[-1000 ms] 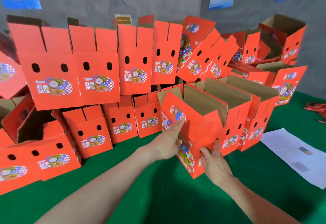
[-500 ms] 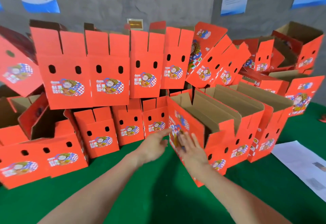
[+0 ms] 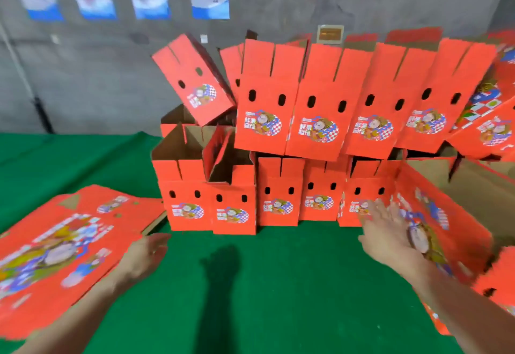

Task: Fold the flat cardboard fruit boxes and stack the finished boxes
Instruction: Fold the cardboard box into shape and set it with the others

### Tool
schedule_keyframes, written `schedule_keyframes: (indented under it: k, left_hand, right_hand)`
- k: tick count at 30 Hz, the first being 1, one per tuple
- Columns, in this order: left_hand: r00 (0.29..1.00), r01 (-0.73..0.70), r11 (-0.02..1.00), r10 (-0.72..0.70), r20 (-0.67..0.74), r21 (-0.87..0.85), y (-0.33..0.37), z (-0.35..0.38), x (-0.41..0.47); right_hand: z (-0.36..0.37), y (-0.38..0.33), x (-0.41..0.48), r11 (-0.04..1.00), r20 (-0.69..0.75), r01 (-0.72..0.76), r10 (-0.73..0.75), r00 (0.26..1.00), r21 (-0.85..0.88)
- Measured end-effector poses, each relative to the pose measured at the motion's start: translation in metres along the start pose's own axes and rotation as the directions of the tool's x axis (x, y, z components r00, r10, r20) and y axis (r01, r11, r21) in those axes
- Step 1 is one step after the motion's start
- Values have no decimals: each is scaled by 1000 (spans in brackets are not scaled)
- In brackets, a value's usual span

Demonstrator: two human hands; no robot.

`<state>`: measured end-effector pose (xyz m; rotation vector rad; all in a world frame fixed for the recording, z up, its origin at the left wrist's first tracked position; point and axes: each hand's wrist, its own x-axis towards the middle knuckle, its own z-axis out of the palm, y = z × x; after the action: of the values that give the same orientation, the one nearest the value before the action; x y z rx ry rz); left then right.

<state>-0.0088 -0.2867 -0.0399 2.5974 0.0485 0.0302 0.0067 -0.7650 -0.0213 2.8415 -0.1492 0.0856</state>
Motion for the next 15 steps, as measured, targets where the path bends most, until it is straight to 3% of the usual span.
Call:
schedule_keyframes:
  k: [4, 9, 12, 15]
  left_hand:
    - [975, 195, 981, -193, -107, 13, -85, -34, -9]
    - [908, 363, 932, -357, -221, -14, -183, -65, -4]
    - [917, 381, 917, -359, -175, 118, -231, -73, 1]
    - [912, 392, 850, -409, -28, 351, -272, -55, -5]
  right_hand:
    - [-33, -119, 1, 935, -131, 261, -235, 963, 239]
    - [-68, -263, -29, 741, -189, 548, -518, 834, 388]
    - [-77, -328, -45, 662, -166, 617, -613, 773, 426]
    - [-80, -376, -53, 621, -150, 646, -659, 737, 443]
